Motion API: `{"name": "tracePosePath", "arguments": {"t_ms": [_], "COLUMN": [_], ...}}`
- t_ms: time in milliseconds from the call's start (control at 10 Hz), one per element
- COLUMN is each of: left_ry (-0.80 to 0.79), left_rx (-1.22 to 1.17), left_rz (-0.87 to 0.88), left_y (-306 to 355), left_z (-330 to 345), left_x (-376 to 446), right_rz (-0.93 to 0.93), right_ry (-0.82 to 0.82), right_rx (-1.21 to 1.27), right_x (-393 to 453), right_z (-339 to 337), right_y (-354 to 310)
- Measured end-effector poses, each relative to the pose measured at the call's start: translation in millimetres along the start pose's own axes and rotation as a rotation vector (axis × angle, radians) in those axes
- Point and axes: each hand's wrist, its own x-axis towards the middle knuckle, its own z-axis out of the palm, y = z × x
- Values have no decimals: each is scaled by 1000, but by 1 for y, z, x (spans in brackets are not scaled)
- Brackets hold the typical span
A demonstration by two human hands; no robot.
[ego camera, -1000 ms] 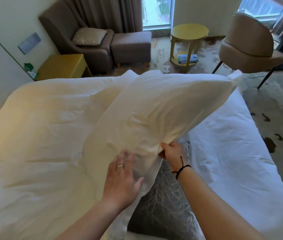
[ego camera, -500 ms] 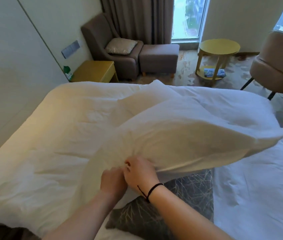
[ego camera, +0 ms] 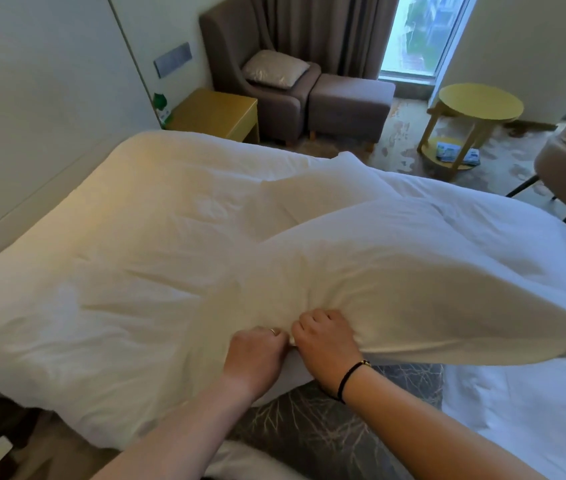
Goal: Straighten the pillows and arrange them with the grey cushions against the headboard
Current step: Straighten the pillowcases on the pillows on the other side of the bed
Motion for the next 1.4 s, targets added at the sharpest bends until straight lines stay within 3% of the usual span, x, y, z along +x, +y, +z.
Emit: {"name": "tracePosePath", "arguments": {"t_ms": [300, 500, 600, 700, 800, 900, 1000, 1100, 1200, 1300, 1400], "left_ry": [183, 346, 336, 244, 49, -170, -314, -273, -254, -243, -166], "left_rx": [37, 47, -112, -499, -845, -949, -715, -516, -519, -558, -629], "left_rz": [143, -40, -226, -361, -395, -423, -395, -390, -518, -630, -744], "left_y": [-122, -233, -276, -307, -333, -352, -360, -370, -384, -381, -355], "left_z": [-43, -89, -104, -119, -142, -166, -171, -156, -136, -113, -94], "left_x": [1, 11, 11, -2, -13, -27, -41, -52, -76, -112, -151], "right_rz": [17, 78, 172, 293, 526, 709, 793, 803, 844, 913, 869], "right_ry": [-236, -296, -276, -220, -92, -22, -16, -17, -58, 7, -87], "right_rx": [101, 57, 185, 347, 668, 1084, 1255, 1415, 1434, 1504, 1408], "right_x": [101, 210, 257, 300, 334, 355, 362, 372, 368, 351, 340], "right_z": [-58, -119, -140, -156, -166, -170, -173, -149, -129, -108, -93], "right_y": [-65, -119, -134, -141, -147, -154, -160, -171, -176, -169, -150]}}
